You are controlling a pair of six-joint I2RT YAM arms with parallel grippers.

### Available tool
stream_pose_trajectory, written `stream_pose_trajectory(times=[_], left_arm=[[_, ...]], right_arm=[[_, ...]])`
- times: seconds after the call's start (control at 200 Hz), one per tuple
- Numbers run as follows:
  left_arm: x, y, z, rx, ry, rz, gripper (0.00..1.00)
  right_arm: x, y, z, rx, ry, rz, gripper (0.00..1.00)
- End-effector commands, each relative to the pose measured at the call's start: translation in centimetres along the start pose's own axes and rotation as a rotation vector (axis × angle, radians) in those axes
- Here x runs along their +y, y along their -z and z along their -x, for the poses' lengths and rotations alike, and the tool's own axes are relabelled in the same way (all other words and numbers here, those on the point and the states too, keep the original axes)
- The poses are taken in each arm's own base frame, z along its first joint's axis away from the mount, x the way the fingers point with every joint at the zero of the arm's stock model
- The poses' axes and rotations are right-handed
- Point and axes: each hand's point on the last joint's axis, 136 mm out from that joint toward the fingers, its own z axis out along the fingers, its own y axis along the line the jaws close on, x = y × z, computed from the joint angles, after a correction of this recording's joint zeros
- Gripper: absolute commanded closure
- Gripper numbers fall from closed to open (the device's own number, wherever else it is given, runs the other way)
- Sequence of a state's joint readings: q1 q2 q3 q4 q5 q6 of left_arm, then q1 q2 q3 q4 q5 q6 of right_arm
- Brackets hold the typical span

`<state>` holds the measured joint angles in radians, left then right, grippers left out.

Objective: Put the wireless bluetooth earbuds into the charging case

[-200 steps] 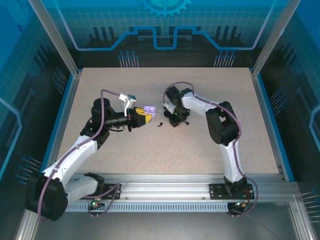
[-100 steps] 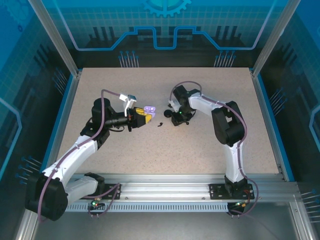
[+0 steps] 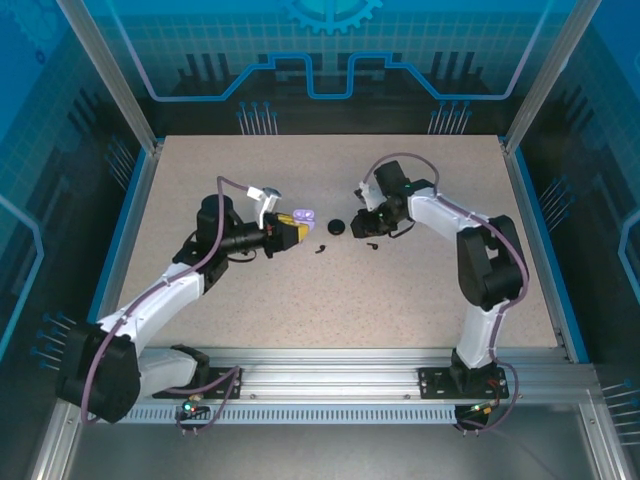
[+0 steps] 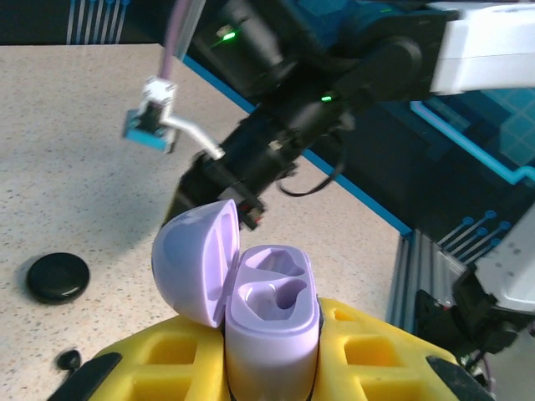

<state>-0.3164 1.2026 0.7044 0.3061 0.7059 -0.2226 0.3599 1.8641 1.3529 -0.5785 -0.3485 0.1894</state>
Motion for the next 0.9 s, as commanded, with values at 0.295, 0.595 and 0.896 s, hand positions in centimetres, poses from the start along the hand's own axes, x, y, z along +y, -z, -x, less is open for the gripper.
stream_pose_trajectory(times=[0.295, 0.595, 0.896], left_arm=[[4.8, -2.2, -0.3, -0.079, 0.136, 0.180, 0.92], [3.4, -3.5, 0.1, -0.098, 0.111, 0.102, 0.91], [1.1, -4.3, 1.9, -0.155, 0.037, 0.030, 0.90]], right_arm=[[5.1, 7.6, 3.0, -0.241, -0.004, 0.179, 0.78], [8.9, 12.8, 4.1, -0.373, 0.031, 0.260, 0.78], [12.5, 17.1, 4.9, -0.503, 0.106, 0.293, 0.77]])
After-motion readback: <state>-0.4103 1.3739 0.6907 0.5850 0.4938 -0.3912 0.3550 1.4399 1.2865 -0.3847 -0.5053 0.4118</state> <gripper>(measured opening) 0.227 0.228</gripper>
